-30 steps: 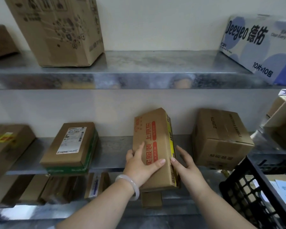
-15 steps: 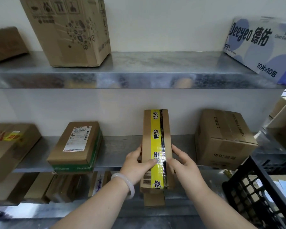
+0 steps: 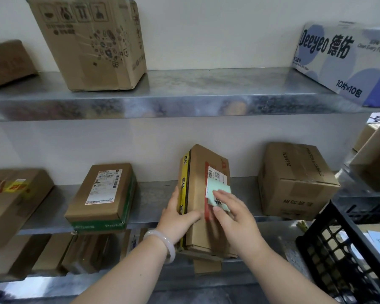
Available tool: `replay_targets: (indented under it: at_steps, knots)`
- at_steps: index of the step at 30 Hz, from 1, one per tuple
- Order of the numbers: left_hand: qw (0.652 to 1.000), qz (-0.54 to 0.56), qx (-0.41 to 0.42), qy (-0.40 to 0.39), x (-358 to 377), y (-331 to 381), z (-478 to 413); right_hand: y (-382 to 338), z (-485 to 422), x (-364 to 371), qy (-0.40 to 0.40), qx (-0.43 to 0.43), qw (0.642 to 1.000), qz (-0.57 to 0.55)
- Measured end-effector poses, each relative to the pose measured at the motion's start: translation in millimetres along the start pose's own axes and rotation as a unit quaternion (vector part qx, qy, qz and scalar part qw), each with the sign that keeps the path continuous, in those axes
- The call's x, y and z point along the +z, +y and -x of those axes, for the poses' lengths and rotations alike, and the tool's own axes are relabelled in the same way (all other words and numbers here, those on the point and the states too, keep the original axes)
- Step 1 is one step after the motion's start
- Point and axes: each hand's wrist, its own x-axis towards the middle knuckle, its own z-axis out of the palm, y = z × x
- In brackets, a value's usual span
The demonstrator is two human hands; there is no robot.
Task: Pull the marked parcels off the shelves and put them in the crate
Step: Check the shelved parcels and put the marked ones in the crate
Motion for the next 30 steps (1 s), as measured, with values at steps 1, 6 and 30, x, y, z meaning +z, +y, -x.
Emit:
replay_targets:
  at_steps: [1, 6, 30]
  knots:
    - [1.0, 0.016, 0.01, -0.016, -3, -1, 1, 1, 0, -5, 0.028, -0.013, 0.999, 0.031]
    - [0.993, 0.077, 0.023, -0.088, -8, -9, -3, 3, 2, -18, 0.047, 0.036, 0.995, 0.082]
    - [0.81, -0.028, 0.123, -0.573, 10, -27, 77, -39, 281, 100, 0.573, 0.118, 0.806, 0.091]
